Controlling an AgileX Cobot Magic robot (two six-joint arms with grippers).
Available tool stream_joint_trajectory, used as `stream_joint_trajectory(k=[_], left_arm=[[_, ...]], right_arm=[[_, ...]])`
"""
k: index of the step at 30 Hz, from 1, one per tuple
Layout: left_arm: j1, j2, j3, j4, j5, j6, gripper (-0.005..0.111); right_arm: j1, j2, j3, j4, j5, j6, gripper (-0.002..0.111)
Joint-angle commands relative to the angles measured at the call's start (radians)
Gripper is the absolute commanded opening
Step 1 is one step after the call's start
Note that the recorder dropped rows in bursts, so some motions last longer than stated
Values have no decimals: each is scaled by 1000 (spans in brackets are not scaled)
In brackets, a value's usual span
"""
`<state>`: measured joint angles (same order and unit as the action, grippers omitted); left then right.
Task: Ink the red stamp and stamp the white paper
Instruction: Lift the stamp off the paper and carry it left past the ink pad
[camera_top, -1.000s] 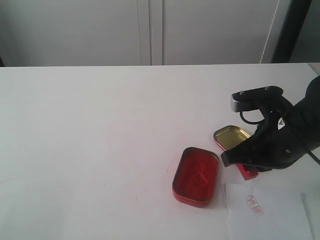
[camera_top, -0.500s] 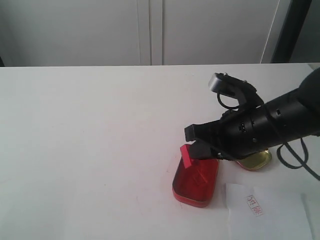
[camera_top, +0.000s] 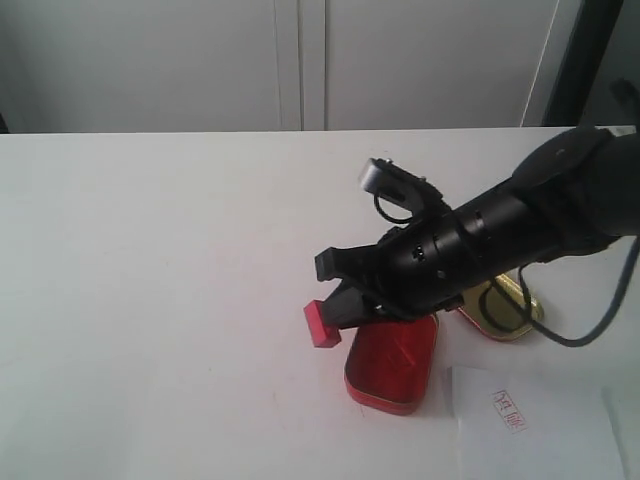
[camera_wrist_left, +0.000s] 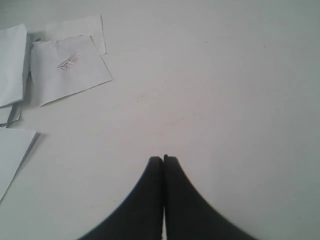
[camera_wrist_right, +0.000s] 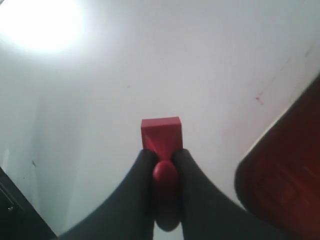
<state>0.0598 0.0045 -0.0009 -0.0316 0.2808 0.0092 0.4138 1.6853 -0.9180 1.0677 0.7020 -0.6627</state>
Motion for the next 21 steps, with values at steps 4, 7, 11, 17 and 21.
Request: stream_joint_trajectory(k=[4, 7, 11, 17, 21], left_arm=[[-3, -5, 1, -5, -4, -9, 0], [-3, -5, 1, -5, -4, -9, 0], [-3, -5, 1, -5, -4, -9, 0], [-3, -5, 1, -5, -4, -9, 0], [-3, -5, 1, -5, -4, -9, 0]], right_arm=[[62, 119, -94, 64, 19, -21, 0], [86, 163, -137, 64, 35, -23, 0], [116, 217, -190, 68, 35, -16, 0], [126, 281, -234, 88, 44, -16, 0], [126, 314, -237, 88, 56, -16, 0]])
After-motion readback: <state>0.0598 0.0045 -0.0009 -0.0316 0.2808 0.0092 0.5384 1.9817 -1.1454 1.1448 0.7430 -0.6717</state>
